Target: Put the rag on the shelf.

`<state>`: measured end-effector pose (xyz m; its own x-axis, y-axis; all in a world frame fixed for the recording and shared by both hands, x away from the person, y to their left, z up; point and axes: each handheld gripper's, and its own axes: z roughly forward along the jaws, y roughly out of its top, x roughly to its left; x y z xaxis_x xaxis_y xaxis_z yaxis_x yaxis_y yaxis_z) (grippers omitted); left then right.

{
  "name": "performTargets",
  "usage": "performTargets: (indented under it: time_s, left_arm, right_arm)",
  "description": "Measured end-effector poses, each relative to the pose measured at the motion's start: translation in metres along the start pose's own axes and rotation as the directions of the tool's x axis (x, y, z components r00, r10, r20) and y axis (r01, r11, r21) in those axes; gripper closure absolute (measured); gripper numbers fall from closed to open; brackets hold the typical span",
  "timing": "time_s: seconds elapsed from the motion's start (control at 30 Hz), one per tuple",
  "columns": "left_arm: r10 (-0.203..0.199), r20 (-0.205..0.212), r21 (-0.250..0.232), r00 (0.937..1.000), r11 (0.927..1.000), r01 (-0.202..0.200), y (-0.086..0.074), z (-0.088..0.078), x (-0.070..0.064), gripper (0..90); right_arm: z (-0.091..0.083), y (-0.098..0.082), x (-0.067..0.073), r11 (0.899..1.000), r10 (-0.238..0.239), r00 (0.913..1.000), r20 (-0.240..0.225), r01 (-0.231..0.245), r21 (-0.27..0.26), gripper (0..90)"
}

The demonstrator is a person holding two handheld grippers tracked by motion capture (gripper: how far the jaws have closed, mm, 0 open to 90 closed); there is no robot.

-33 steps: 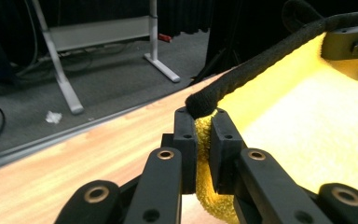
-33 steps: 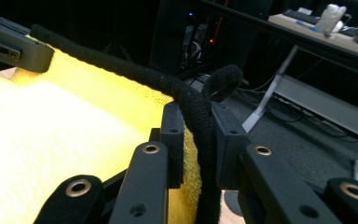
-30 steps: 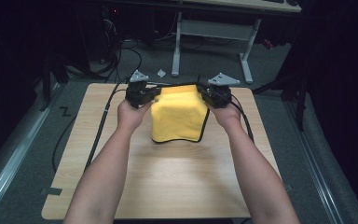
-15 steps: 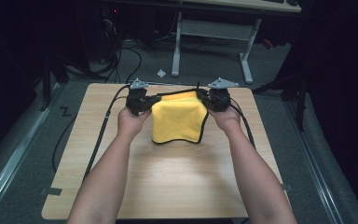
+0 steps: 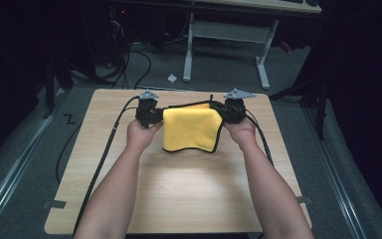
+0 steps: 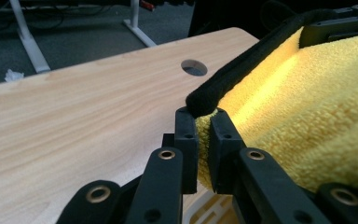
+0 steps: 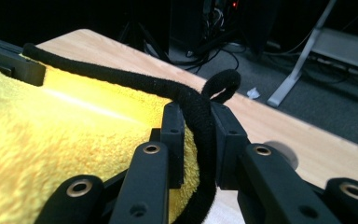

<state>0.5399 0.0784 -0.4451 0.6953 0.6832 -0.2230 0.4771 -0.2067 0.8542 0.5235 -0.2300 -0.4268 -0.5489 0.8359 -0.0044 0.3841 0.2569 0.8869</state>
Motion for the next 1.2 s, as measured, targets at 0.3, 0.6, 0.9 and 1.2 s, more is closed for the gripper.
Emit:
performTargets:
  time_s: [0.3,0.6,0.9,1.2]
  left_arm:
    - [-0.027,0.028,0.026,0.9993,0.9993,0.026,-0.012,0.001,0.002,83.5]
    - [-0.006,0.011,0.032,0.9999,0.9995,0.005,-0.013,-0.001,-0.002,82.9]
    - [-0.042,-0.047,0.045,0.9980,0.9980,0.044,-0.014,-0.004,0.004,65.1]
    - [-0.081,-0.126,0.023,0.9887,0.9961,0.085,-0.023,-0.015,0.017,57.2]
  right_arm:
    - [0.008,-0.015,-0.005,0.994,0.106,0.9934,-0.045,-0.105,0.022,73.4]
    - [0.000,-0.010,-0.013,0.992,0.121,0.9923,0.026,-0.122,0.014,52.2]
    - [-0.021,-0.001,-0.029,0.989,0.147,0.9844,0.097,-0.143,-0.044,52.0]
    - [-0.023,-0.011,-0.038,0.987,0.160,0.9784,0.131,-0.158,-0.025,51.9]
